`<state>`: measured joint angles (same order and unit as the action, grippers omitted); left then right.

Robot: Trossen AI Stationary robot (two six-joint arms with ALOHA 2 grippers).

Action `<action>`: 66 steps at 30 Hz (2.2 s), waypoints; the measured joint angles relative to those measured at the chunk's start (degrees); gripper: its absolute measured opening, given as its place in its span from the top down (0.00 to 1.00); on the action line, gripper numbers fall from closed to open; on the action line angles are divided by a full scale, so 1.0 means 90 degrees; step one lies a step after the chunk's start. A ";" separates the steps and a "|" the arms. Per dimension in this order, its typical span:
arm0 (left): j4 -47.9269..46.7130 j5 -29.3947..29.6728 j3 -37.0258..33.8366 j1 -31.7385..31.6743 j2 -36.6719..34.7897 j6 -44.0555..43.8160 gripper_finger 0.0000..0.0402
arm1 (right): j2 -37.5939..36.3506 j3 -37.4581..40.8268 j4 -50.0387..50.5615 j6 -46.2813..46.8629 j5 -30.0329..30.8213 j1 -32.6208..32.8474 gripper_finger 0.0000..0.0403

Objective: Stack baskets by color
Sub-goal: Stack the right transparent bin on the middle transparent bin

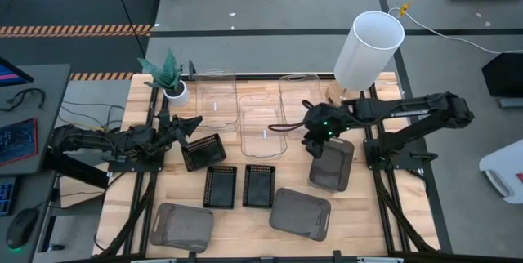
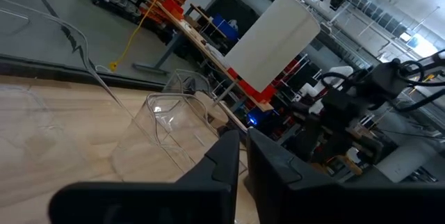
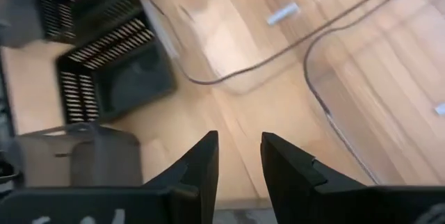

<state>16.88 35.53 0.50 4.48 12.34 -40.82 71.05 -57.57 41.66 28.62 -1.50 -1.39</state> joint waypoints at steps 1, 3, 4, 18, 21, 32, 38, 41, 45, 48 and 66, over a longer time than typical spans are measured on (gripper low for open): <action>0.0000 -0.0002 0.0001 -0.0001 0.0000 0.0000 0.92 | 0.0125 -0.0103 0.0126 -0.0029 0.0027 0.0001 0.72; 0.0000 0.0000 0.0001 -0.0001 0.0000 0.0000 0.92 | 0.0366 -0.0270 0.0389 -0.0152 0.0157 0.0000 0.72; -0.0001 0.0000 0.0001 0.0000 0.0000 0.0002 0.92 | 0.0479 -0.0317 0.0515 -0.0195 0.0238 -0.0012 0.72; 0.0000 -0.0002 0.0001 0.0000 0.0000 0.0002 0.92 | 0.1815 -0.1453 0.2117 -0.1497 0.0263 -0.0121 0.67; -0.0002 -0.0002 0.0001 0.0000 0.0000 0.0002 0.93 | 0.2030 -0.1928 0.2476 -0.1857 0.0633 -0.0119 0.62; 0.0000 0.0000 0.0001 0.0001 0.0000 0.0000 0.90 | 0.2615 -0.2372 0.3188 -0.3217 0.0856 -0.0667 0.51; 0.0002 -0.0001 0.0001 0.0001 0.0001 0.0002 0.91 | 0.2959 -0.2372 0.3187 -0.3828 0.0713 -0.0944 0.52; 0.0000 -0.0001 0.0001 0.0001 0.0000 0.0002 0.91 | 0.3061 -0.2371 0.3166 -0.3964 0.0660 -0.1018 0.52; -0.0002 0.0000 -0.0001 0.0001 0.0000 0.0000 0.91 | 0.3182 -0.2369 0.3041 -0.4142 0.0497 -0.1099 0.52; 0.0000 -0.0002 0.0001 -0.0001 0.0002 0.0000 0.90 | 0.3268 -0.2337 0.2983 -0.4302 0.0344 -0.1154 0.52; 0.0010 0.0000 0.0001 0.0001 0.0044 0.0000 0.90 | 0.3849 -0.2003 0.2213 -0.4679 0.0307 -0.1377 0.62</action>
<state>16.97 35.53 0.51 4.49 12.73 -40.82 105.69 -75.59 61.57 -13.49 1.27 -13.78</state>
